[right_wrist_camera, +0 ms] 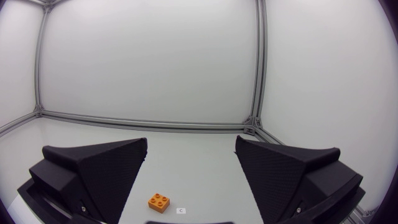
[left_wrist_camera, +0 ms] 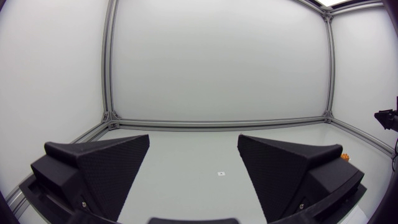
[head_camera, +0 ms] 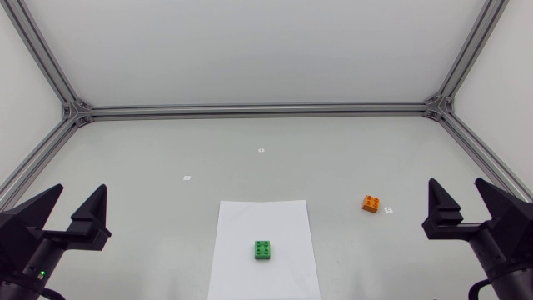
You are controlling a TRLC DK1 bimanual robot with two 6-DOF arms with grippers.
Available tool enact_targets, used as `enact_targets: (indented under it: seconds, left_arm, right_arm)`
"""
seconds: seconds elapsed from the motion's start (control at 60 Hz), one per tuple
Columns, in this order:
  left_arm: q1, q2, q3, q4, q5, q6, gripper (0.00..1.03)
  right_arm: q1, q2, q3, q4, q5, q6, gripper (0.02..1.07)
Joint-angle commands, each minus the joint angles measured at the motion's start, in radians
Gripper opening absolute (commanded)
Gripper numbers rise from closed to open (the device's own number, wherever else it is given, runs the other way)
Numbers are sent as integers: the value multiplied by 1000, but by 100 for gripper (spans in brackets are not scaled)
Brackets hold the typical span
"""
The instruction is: Pick up the orange 2x2 brick with the right arm and stack it on top of the green 2x2 brick in the center
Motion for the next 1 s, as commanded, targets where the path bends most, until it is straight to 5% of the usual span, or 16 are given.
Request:
enact_targets:
  seconds: [0.0,0.733,0.983]
  left_arm:
    - [5,-8,-41,-15,4,13,99]
    - [5,-8,-41,-15,4,13,99]
    - [5,-8,-41,-15,4,13,99]
  right_arm:
    - [-1,-11,-23,-1,-3,1,103]
    - [11,-6,128,-25,-11,-32,103]
    - [20,170,266,-30,-12,-35,103]
